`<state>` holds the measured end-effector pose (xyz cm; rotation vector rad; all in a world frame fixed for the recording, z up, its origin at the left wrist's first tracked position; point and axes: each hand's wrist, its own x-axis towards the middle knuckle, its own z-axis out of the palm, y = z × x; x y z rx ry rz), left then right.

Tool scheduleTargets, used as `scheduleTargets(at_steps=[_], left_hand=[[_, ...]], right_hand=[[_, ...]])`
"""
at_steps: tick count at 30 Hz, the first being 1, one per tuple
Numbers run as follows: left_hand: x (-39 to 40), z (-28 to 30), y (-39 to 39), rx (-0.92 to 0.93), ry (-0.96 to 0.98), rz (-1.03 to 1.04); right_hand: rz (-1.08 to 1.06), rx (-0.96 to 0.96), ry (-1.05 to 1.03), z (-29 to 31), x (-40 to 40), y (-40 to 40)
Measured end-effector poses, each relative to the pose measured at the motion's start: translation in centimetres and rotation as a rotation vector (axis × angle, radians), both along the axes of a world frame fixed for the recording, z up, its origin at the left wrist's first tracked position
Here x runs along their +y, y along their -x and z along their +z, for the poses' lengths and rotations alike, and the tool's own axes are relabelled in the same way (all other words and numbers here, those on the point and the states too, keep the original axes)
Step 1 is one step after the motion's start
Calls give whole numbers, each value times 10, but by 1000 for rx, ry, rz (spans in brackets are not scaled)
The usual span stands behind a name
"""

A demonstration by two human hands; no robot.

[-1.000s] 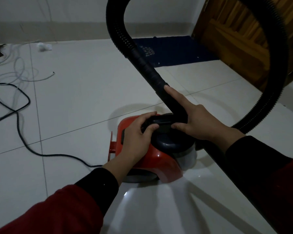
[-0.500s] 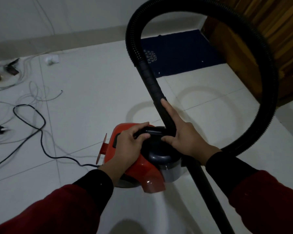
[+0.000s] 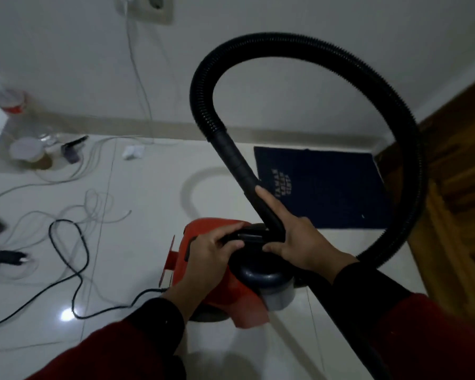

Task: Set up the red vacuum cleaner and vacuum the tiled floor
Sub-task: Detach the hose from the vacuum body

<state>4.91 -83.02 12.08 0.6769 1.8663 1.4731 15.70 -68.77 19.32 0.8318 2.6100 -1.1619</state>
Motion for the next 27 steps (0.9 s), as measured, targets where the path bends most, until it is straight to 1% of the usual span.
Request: scheduleTargets(at_steps=[4,9,13,17,21,27], left_hand=[[53,3,77,97,21,100],[118,3,153,80,-11,256],[167,-14,186,51,17,414],[219,-44,199,45,49,606],[272,-90,189,35,84,731],[326,-172,161,-87,114,884]], right_hand=[[146,-18,20,-3,73,98],[345,-12,2,-5,152,201],[499,2,32,-26,209,264],[698,24,18,-67,265,307],[843,8,29,-114,315,322],[961,-81,115,-198,363,326]])
